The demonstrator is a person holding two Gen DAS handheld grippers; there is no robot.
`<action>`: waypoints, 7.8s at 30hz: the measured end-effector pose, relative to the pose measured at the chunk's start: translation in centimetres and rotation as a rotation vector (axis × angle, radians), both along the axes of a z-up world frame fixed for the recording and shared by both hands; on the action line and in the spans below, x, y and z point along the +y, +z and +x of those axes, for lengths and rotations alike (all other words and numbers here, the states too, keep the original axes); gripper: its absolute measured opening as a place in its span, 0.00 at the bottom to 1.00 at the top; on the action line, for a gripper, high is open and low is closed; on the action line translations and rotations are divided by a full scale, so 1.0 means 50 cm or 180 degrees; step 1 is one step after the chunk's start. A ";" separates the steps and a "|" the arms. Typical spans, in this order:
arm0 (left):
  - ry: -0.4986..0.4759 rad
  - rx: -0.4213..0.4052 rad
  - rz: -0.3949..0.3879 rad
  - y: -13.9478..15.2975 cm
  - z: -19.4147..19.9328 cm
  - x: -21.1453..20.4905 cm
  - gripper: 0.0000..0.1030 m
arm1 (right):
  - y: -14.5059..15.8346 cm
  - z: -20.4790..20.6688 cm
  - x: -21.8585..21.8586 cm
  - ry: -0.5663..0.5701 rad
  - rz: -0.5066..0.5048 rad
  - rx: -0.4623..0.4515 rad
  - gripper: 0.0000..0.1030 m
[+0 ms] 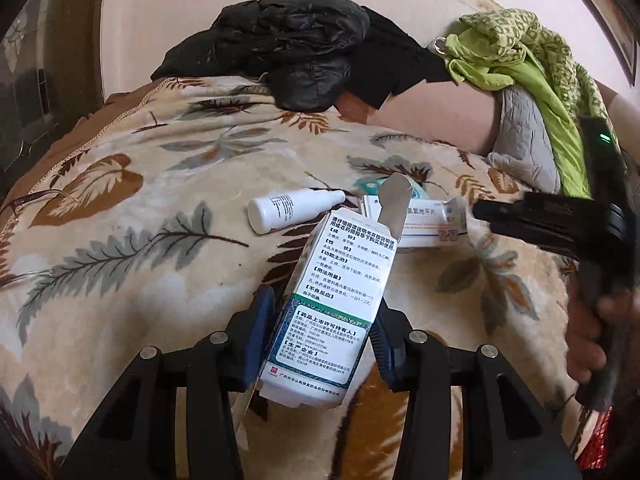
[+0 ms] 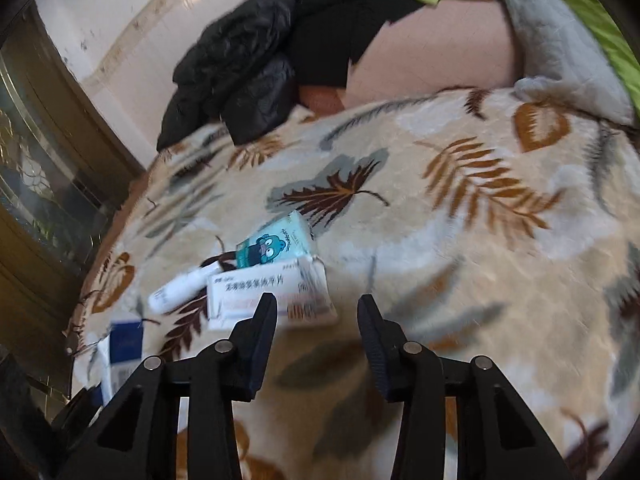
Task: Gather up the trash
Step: 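Close the left tool on the white ointment box while the right tool grasps the white tablet box, then lift both medicine boxes and hold them above the bed, then carry both boxes over the red basket and open both tools, then move both open tools back over the bottle and wipes pack, then close the left tool on the white bottle while the right tool grasps the teal wipes pack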
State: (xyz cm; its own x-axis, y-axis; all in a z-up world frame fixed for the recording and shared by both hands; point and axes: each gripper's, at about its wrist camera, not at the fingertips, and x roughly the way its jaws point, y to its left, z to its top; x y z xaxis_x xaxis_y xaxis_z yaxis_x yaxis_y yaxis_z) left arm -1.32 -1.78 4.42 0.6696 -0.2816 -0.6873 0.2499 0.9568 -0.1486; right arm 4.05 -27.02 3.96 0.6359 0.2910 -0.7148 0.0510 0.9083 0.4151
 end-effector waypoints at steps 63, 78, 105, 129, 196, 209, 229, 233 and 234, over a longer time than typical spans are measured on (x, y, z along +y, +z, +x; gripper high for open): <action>-0.0239 0.0133 -0.0086 -0.011 0.000 -0.003 0.31 | 0.027 -0.320 0.110 -0.0135 -0.0817 -0.0080 0.54; -0.0363 -0.0487 0.0144 0.076 -0.205 -0.036 0.31 | 0.093 -0.440 0.073 -0.0573 -0.0704 -0.0555 0.54; -0.0176 -0.0503 0.0447 0.039 -0.196 -0.034 0.31 | 0.087 -0.429 0.099 -0.0461 -0.0694 -0.0547 0.54; -0.0327 -0.0436 0.0334 0.021 -0.184 -0.058 0.31 | 0.079 -0.417 0.084 -0.0455 -0.0582 -0.0518 0.54; -0.0756 0.0269 0.0176 0.014 0.202 0.025 0.56 | 0.130 -0.407 -0.019 -0.0346 0.0134 -0.0215 0.67; -0.0905 0.0291 0.0657 -0.060 0.235 -0.062 0.28 | 0.079 -0.181 0.005 -0.0247 0.0406 0.0089 0.67; -0.0561 0.0382 -0.0029 -0.027 0.128 0.102 0.28 | -0.032 0.146 0.077 0.0109 0.0329 0.0349 0.65; -0.0481 0.0350 -0.0127 -0.020 0.130 0.127 0.28 | -0.015 0.070 0.155 0.0991 0.0660 0.0438 0.65; -0.0467 0.0340 -0.0128 -0.020 0.130 0.131 0.28 | -0.003 0.049 0.173 0.1171 0.0537 0.0421 0.65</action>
State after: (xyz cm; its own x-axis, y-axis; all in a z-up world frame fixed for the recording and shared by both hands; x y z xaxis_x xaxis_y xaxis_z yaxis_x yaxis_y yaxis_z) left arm 5.20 4.75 3.43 0.5431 -0.3996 -0.7385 0.3671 0.9040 -0.2192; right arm 6.52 -18.37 3.82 0.3739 0.6012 -0.7062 -0.2011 0.7959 0.5711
